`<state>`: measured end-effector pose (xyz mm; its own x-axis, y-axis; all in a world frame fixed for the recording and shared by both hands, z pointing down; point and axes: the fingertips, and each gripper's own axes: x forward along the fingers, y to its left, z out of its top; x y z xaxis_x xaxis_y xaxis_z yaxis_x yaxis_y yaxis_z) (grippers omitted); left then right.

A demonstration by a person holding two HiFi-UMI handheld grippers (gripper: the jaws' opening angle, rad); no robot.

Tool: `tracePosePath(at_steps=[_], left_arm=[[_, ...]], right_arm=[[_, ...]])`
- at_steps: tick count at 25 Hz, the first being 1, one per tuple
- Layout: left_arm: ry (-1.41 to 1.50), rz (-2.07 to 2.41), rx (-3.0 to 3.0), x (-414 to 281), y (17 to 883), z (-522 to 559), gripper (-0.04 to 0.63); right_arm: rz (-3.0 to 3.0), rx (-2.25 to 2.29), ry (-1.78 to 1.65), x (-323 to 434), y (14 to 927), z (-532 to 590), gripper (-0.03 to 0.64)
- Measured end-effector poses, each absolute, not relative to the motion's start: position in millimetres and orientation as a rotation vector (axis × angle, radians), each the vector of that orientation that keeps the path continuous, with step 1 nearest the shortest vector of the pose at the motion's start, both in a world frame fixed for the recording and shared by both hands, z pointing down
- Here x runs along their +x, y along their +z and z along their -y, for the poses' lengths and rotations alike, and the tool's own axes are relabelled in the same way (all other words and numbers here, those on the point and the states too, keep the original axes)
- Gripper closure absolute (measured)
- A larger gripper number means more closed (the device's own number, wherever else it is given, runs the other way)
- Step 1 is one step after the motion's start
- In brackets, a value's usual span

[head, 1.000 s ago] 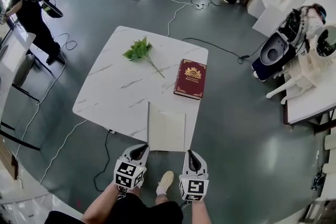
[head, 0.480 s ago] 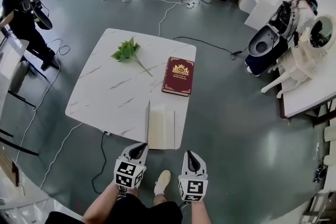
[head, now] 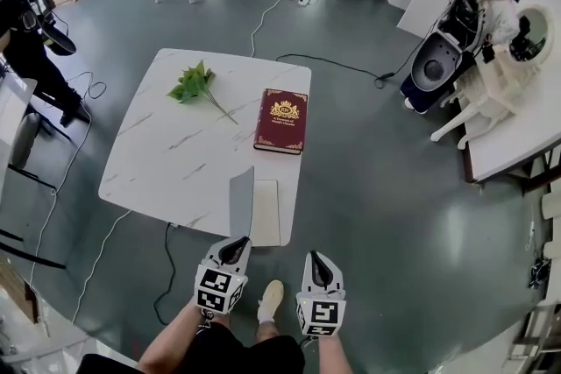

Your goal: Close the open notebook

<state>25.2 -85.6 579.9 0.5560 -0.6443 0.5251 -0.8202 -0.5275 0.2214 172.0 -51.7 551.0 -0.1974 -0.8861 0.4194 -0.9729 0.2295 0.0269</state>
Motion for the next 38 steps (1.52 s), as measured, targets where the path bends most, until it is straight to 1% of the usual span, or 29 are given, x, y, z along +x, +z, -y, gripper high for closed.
tracePosePath(at_steps=[8, 18, 27, 38], left_arm=[[0.579, 1.123, 2.356, 62, 601, 91, 0.563], [0.668, 1.050, 2.327, 108, 653, 103, 0.563], [0.715, 1.019, 2.293, 126, 690, 106, 0.563], [0.713, 1.019, 2.269, 132, 716, 107, 0.562]], right_arm=[[2.123, 1.762, 0.390, 205, 565, 53, 0.601], [2.070, 1.782, 0.459, 247, 598, 65, 0.601], [2.030, 1.768, 0.534, 271, 633, 65, 0.601], [2.009, 1.763, 0.569, 279, 653, 57, 0.601]])
